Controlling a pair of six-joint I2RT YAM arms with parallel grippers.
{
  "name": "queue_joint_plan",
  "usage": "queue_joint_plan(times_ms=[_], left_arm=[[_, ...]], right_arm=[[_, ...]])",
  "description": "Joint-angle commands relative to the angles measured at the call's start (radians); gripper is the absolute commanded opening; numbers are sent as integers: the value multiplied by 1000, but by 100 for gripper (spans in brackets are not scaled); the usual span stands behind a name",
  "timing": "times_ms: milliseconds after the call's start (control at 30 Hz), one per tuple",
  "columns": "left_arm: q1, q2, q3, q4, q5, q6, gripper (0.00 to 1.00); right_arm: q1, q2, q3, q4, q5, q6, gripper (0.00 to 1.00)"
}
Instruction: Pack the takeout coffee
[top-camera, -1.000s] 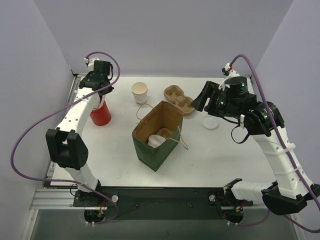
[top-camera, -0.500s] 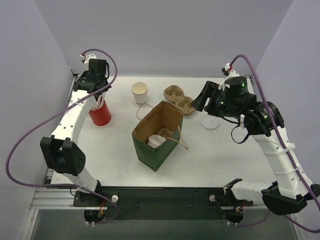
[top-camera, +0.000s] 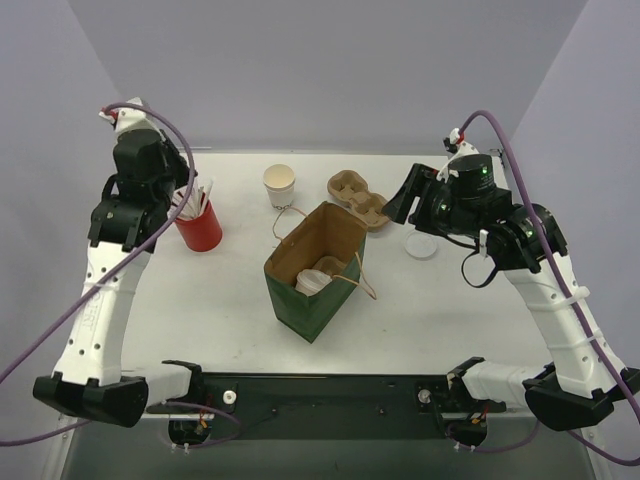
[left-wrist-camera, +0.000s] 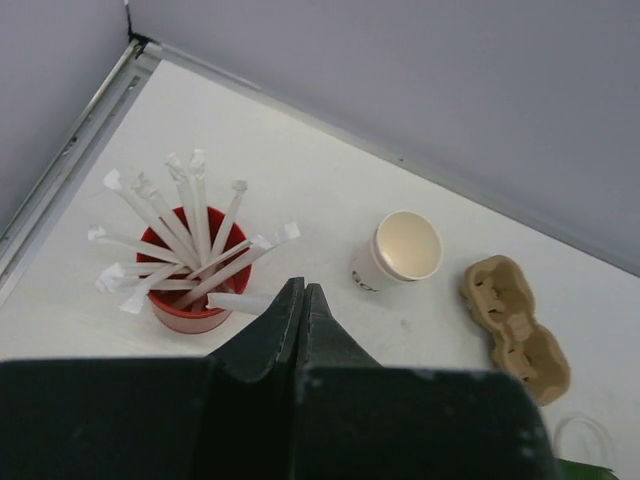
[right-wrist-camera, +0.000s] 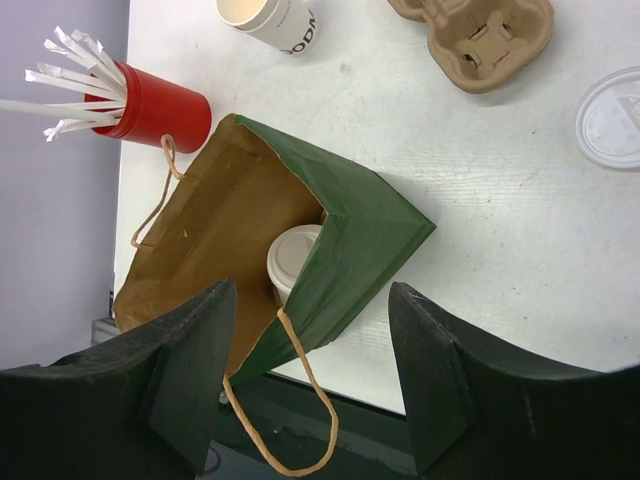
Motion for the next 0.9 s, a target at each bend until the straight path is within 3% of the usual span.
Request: queue_joint_plan(times_ms=[0, 367, 700, 867], left_arm=[[1, -127, -16, 154, 141, -21, 0], [-1, -291, -28, 366, 470, -109, 0], [-22, -210, 26, 425, 978, -253, 0], [-74, -199, 0, 431, 1070, -270, 0]], right_arm=[[-9, -29, -15, -2, 40, 10, 57], [-14, -49, -23, -1, 71, 22, 58], [-21, -73, -35, -2, 111, 37, 58], [-21, -90, -54, 2, 114, 48, 58]])
